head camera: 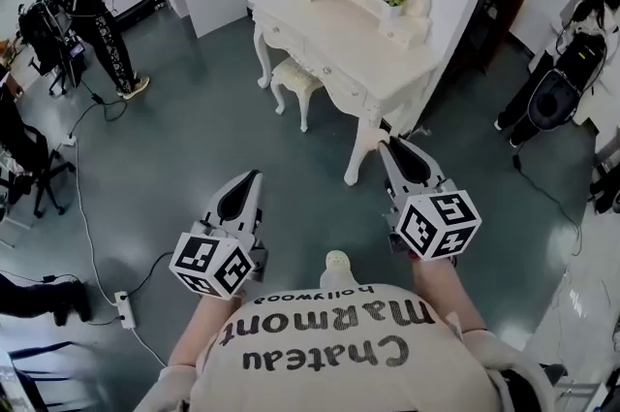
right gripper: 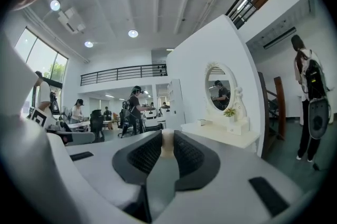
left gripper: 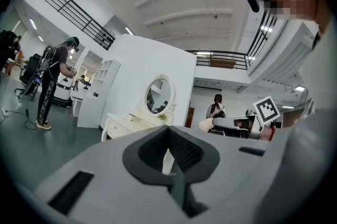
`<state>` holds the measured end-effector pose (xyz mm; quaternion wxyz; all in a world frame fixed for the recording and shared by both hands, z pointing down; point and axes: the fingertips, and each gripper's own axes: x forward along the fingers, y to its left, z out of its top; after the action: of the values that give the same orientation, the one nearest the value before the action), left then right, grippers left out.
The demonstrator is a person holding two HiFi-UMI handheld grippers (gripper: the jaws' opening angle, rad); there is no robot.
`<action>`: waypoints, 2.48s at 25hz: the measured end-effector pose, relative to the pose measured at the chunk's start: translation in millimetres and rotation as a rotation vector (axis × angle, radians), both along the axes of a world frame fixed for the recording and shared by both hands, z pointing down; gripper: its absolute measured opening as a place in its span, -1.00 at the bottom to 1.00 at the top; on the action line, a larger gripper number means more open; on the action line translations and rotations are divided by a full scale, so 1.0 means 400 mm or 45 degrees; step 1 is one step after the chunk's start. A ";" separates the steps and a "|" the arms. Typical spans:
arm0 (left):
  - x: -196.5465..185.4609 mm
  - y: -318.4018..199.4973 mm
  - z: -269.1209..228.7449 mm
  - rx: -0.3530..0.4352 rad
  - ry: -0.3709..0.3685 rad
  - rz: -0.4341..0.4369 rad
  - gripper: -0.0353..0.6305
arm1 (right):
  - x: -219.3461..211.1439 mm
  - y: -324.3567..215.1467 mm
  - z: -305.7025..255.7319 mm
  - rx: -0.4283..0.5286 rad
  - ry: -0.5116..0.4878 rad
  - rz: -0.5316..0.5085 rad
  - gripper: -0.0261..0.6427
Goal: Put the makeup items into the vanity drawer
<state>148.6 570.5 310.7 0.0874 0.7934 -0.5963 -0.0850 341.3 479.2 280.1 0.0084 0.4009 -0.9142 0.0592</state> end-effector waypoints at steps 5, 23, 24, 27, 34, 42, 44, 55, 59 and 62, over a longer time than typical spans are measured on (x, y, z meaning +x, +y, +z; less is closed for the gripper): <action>-0.007 -0.021 0.018 -0.008 0.043 -0.004 -0.87 | -0.024 -0.021 0.025 0.009 0.063 -0.030 -0.66; 0.011 -0.316 -0.036 0.009 -0.008 -0.095 -0.87 | -0.027 -0.359 0.008 -0.030 -0.052 -0.150 -0.66; 0.011 -0.336 -0.042 0.015 -0.008 -0.103 -0.87 | -0.027 -0.380 0.004 -0.025 -0.056 -0.159 -0.66; 0.024 -0.392 -0.052 0.031 -0.021 -0.117 -0.87 | -0.017 -0.438 -0.002 -0.015 -0.060 -0.172 -0.66; 0.056 -0.482 -0.056 0.045 -0.035 -0.146 -0.87 | 0.008 -0.537 -0.009 0.004 -0.073 -0.205 -0.66; 0.062 -0.537 -0.043 0.027 0.000 -0.185 -0.87 | 0.057 -0.590 0.007 0.004 -0.082 -0.193 -0.66; 0.073 -0.555 -0.058 0.044 0.004 -0.180 -0.87 | 0.074 -0.600 0.003 0.010 -0.087 -0.184 -0.66; 0.080 -0.609 -0.006 -0.017 -0.007 -0.135 -0.87 | 0.044 -0.658 0.060 -0.052 -0.064 -0.197 -0.66; 0.042 -0.645 0.002 -0.017 -0.008 -0.147 -0.87 | -0.002 -0.695 0.068 -0.053 -0.053 -0.215 -0.66; 0.007 -0.678 0.007 -0.020 0.007 -0.154 -0.87 | -0.036 -0.724 0.066 -0.047 -0.036 -0.215 -0.66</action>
<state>151.5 299.4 313.4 0.0899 0.7550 -0.6436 -0.0876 326.7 189.7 306.5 0.0078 0.3213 -0.9435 0.0808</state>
